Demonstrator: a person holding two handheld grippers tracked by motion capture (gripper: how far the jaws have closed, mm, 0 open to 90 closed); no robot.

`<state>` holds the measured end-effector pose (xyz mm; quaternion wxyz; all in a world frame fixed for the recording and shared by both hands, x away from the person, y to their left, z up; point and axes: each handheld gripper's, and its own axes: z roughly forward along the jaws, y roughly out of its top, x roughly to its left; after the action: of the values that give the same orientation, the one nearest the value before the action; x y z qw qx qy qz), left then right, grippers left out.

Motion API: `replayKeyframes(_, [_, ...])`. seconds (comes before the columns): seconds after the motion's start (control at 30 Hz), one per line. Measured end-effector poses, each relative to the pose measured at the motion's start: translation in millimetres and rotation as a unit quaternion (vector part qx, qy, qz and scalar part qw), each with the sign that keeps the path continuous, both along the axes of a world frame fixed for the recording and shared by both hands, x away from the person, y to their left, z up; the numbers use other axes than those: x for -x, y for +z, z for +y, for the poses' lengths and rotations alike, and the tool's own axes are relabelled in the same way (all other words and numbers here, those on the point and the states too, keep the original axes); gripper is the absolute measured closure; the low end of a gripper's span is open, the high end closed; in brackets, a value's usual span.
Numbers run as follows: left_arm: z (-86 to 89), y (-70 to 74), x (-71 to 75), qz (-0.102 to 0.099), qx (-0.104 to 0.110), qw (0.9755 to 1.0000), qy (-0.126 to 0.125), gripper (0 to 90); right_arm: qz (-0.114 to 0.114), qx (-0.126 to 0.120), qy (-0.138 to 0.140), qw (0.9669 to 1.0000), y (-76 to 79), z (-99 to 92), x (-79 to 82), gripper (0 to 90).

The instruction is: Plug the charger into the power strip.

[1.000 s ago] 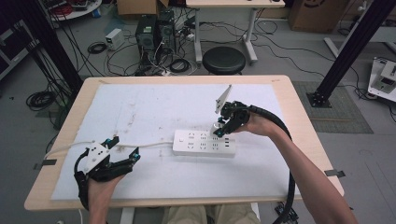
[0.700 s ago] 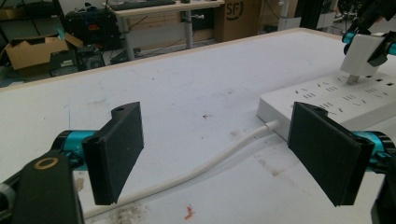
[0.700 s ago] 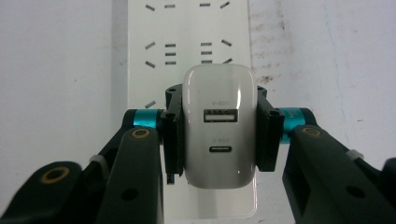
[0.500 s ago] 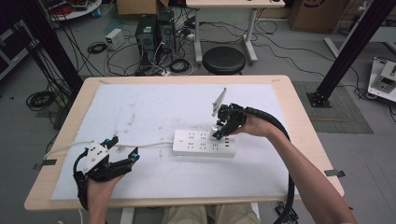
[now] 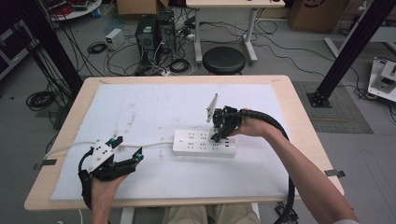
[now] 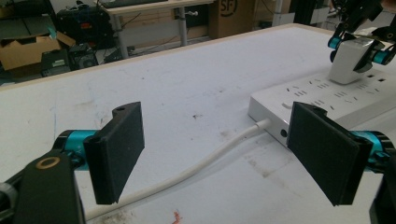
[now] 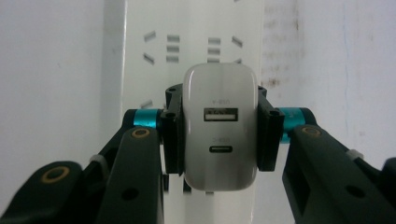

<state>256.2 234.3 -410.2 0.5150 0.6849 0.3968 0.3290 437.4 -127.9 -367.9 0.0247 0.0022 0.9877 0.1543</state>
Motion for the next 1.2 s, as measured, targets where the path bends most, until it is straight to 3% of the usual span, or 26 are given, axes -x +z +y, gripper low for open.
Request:
replayKeyframes(0.23, [6.4,1.0,4.2,-0.001,0.003,1.0,0.008,19.1,0.024,-0.035,-0.018,0.999,-4.2,-10.9,-5.6,63.6])
replayKeyframes(0.47, [9.3,-0.6,6.6,0.001,0.005,0.9999,0.011,19.1,-0.002,-0.041,-0.01,0.9991,-5.5,-11.8,1.8,63.6])
replayKeyframes(0.77, [7.8,2.9,3.2,0.002,0.001,1.0,0.005,19.2,0.009,-0.054,-0.019,0.9983,-7.8,-15.1,-0.8,63.7])
replayKeyframes(0.93, [9.3,2.5,0.4,0.003,0.003,1.0,0.006,19.2,-0.01,-0.047,-0.014,0.9987,-8.7,-12.5,5.1,63.8])
replayKeyframes(1.03, [9.0,3.0,-0.8,0.003,0.0,1.0,0.003,19.2,-0.006,-0.047,-0.016,0.9987,-9.2,-12.1,3.5,63.7])
replayKeyframes(1.13, [7.2,3.7,-0.8,0.001,0.004,1.0,0.001,19.2,0.015,-0.057,-0.02,0.9981,-11.1,-14.7,-2.7,63.8])
replayKeyframes(1.2, [7.5,2.7,-0.7,0.003,0.004,1.0,0.003,19.2,0.014,-0.056,-0.018,0.9982,-13.5,-13.0,-2.2,63.8])
